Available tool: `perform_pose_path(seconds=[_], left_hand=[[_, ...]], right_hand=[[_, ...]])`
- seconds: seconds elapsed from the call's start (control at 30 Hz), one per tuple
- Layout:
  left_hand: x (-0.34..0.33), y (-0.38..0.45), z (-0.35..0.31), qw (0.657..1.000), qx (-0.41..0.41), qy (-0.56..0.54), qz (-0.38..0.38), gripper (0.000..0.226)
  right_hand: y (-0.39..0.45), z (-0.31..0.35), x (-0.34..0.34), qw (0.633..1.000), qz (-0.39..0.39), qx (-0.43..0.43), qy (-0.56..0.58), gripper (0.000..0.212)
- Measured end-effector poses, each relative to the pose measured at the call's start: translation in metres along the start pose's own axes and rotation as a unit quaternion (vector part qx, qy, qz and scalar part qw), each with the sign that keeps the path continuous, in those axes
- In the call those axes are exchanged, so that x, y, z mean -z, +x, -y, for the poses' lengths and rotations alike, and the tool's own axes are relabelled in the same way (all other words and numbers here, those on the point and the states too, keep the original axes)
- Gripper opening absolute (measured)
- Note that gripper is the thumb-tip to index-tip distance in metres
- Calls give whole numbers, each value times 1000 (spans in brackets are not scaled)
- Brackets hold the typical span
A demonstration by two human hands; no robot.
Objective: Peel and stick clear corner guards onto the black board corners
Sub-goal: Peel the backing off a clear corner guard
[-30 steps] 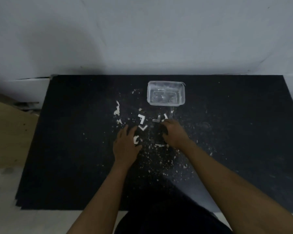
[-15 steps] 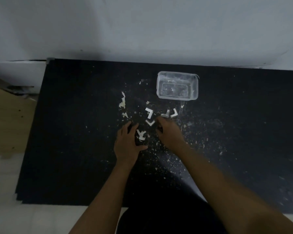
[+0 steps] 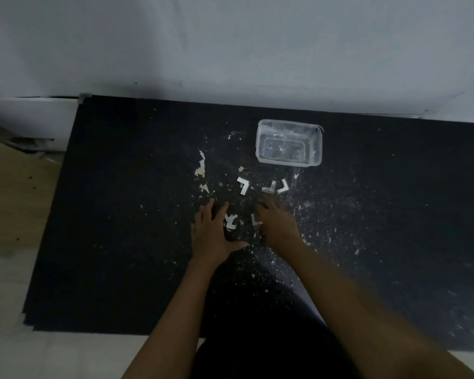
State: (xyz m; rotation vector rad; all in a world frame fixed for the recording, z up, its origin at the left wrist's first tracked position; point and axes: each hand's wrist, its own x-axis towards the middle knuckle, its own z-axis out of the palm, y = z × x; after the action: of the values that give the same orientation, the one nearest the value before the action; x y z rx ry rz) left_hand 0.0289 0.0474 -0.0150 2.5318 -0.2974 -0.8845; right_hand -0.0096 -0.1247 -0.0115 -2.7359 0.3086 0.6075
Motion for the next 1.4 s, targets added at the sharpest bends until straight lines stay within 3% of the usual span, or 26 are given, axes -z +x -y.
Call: perform_pose_path(seconds=[0.07, 0.17, 0.27, 0.4, 0.57, 0.8, 0.97, 1.17, 1.4], left_hand=[[7, -8, -6, 996, -6, -84, -28, 105], [18, -28, -20, 976, -8, -165, -139, 73], [35, -43, -33, 944, -10, -317, -86, 39], [64, -64, -52, 900, -61, -427, -54, 21], [99, -86, -68, 858, -77, -504, -65, 23], [121, -108, -81, 824, -71, -560, -46, 26], [120, -115, -84, 824, -68, -558, -62, 25], [128, -124, -91, 848, -175, -488, -111, 33], [133, -123, -100, 845, -177, -480, -159, 31]], right_hand=[[-7, -1, -2, 998, -28, -16, 59, 28], [-26, 3, 9, 979, -92, -23, 182, 6], [-47, 17, 35, 948, -170, 26, 269, 10], [-64, 40, 74, 937, -219, 102, 251, 13], [-80, 63, 112, 941, -204, 159, 217, 13], [-101, 81, 144, 947, -214, 148, 190, 25], [-115, 83, 154, 889, -271, 86, 358, 42], [-122, 80, 169, 846, -295, 69, 439, 39], [-121, 78, 177, 847, -331, 90, 407, 33]])
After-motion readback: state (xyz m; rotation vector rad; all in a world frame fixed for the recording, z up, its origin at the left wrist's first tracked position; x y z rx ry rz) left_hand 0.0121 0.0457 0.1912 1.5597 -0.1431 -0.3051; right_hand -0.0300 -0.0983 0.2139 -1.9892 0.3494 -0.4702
